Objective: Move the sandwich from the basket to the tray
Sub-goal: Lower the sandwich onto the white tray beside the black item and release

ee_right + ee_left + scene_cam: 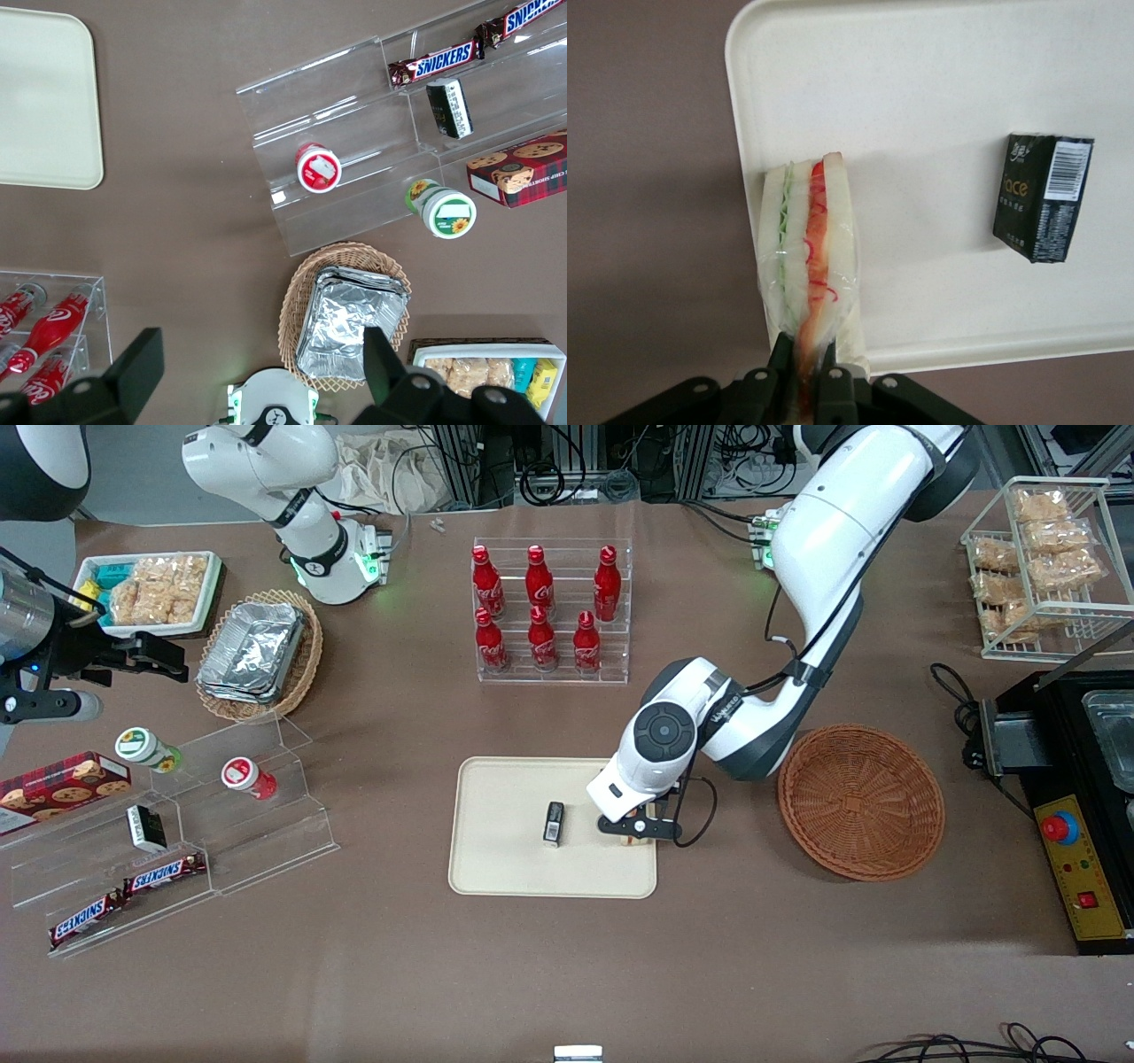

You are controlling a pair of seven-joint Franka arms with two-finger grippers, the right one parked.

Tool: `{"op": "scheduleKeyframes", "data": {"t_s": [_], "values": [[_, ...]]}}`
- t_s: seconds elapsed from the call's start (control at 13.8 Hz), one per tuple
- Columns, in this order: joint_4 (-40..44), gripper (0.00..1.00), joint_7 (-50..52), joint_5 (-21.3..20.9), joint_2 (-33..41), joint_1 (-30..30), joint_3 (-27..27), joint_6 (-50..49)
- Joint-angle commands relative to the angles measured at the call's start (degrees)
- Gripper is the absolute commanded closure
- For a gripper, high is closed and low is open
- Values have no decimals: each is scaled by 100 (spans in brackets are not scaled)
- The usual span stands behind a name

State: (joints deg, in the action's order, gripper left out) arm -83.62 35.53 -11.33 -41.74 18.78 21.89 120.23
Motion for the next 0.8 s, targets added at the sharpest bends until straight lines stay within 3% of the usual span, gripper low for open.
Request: {"op": "scheduleKeyframes", "data": {"t_s": [0.0,0.22,0.36,0.44,0.73], "values": [[197,100,191,-133,-194,117,-45,10],[223,97,191,-124,-317,117,-45,27],[223,57,192,-107,-300,108,-45,27],[223,1,209,-115,-291,100,-45,10],[249,1,86,43,234,-128,-1,-805]]}}
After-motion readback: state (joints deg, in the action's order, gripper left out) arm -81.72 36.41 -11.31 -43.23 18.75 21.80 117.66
